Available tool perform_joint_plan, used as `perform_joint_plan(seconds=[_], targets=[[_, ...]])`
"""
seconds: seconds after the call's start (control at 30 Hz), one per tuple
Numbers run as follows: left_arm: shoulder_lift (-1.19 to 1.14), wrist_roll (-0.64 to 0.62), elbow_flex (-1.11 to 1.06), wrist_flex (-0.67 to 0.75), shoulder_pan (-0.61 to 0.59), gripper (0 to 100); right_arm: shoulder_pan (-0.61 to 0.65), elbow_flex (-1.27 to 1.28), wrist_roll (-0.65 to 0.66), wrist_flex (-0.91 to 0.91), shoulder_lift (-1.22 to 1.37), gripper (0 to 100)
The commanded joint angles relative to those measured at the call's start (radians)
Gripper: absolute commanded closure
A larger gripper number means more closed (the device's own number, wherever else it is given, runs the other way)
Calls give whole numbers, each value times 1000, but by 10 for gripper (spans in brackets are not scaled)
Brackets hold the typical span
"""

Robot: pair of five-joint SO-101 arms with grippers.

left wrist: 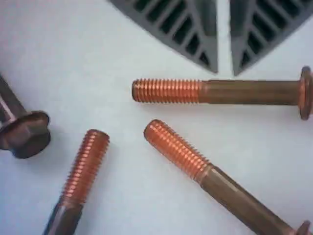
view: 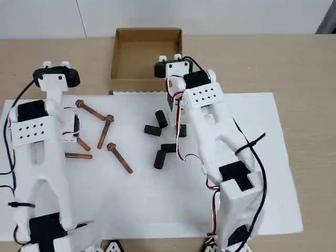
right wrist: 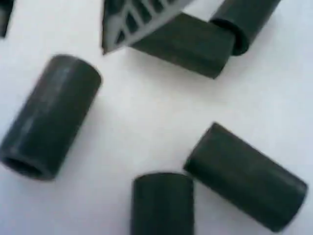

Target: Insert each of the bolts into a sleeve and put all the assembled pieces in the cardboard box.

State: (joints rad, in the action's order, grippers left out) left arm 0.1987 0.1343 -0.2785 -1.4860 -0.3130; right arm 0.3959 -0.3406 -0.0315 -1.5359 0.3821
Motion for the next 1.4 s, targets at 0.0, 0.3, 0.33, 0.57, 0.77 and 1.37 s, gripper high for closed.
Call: perform_joint_plan(seconds=[0.0,0.3,0.33,0.57,0.77,1.37], targets=[[5,2,42,25,0,991,21,-64,-6,15,13,872],[5,2,42,21,0,929,16,-120,-6,13,97,872],[5,2,42,23,0,929,16,-120,-6,13,102,871],[3,2,41,25,0,928,15,-121,-6,15,120,833],[3,2,41,25,0,928,13,-117,-6,54,125,834],[2,2,38,25,0,928,-45,-120,-5,91,282,973]])
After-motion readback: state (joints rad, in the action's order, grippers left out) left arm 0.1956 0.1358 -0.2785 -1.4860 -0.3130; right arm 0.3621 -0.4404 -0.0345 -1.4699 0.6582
